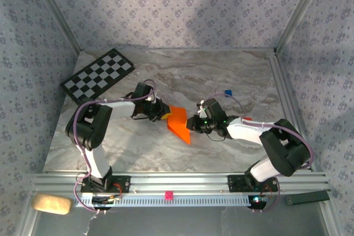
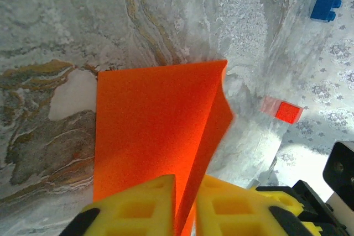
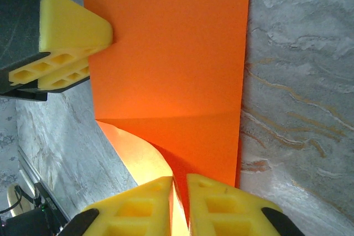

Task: Fold a paper plane with a square sheet of paper (pick it up from the middle)
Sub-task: Fourth fold the wing at the center of the table.

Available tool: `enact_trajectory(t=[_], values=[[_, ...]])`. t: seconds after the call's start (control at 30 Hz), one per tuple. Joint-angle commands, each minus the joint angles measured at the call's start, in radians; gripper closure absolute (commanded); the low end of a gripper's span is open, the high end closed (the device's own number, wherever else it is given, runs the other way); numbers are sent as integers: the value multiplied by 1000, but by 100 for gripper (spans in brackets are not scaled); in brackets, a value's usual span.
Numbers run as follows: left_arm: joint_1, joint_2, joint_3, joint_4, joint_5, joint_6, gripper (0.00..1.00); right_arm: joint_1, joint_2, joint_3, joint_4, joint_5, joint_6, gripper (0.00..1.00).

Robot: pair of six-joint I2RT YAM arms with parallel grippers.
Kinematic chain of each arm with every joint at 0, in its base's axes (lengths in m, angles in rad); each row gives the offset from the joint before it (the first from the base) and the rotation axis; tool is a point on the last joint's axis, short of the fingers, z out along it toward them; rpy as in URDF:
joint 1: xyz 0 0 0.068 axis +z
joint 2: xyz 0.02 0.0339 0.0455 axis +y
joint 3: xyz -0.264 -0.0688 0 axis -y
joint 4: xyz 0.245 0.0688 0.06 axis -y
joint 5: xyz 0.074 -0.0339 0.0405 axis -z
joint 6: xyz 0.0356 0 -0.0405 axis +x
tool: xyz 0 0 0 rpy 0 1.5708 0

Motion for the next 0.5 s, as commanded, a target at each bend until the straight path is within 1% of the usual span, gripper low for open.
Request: enact_trajectory(t=[0.0,0.07,0.17,0.27,0.33,0.4,0.47], values=[[7,-11,10,21,4,4,89,-6,-28,-2,-38,21,1,80],[5,-16,12,20,3,9,92,-6,-41,8,-84,52,-8,75],[6,-28,17,16,-5,11,97,-4,-70,19,-152,103,-25,65],[5,-48,16,13,-16,9,98,-3,-109,27,-232,174,-35,57],[3,-60,12,12,-29,9,99,6,-137,48,-338,268,-38,50],[0,-71,4,13,-44,5,99,40,-153,98,-480,419,-50,48],[-5,-84,-2,10,-62,6,99,78,-163,136,-550,523,-51,46]])
